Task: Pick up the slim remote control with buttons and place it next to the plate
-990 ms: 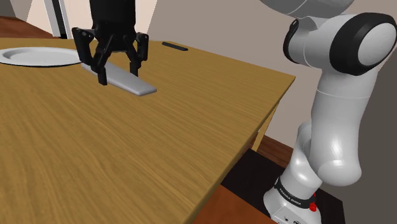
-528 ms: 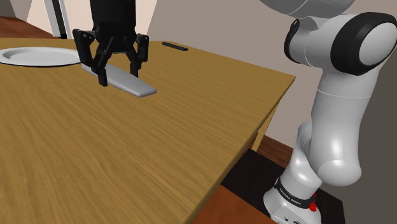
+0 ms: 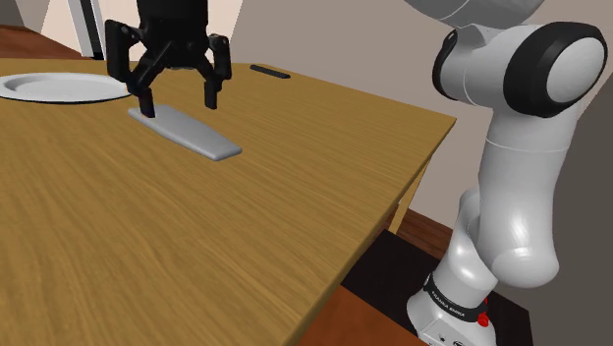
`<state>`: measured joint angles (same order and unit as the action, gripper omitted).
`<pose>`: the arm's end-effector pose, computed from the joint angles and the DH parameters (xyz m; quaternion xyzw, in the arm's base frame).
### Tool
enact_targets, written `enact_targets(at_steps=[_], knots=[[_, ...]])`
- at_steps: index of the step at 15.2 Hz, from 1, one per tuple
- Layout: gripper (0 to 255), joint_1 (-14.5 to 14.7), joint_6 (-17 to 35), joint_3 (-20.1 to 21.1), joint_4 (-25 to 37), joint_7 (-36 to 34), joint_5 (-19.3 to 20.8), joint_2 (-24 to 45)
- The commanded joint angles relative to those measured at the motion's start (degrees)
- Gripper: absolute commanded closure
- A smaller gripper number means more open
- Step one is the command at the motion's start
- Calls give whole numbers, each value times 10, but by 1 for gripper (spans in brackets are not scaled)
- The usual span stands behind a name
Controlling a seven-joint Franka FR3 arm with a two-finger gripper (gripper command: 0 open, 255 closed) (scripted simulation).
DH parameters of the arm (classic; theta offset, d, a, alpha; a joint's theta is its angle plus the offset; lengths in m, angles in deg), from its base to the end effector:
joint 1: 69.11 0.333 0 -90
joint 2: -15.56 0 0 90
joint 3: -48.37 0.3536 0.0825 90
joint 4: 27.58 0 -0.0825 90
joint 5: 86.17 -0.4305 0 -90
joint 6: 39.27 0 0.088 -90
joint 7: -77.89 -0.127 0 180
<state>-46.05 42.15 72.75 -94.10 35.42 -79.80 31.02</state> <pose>0.4971 0.4484 0.6782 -0.9996 -0.0275 -0.0042 0.0045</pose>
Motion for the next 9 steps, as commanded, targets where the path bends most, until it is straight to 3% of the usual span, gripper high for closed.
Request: enact_targets(at_steps=[1, 2, 9], knots=[[0, 11, -48, 1, 69, -2, 11, 23], [0, 20, -73, 2, 110, -4, 19, 39], [0, 20, -73, 1, 110, -4, 19, 39]])
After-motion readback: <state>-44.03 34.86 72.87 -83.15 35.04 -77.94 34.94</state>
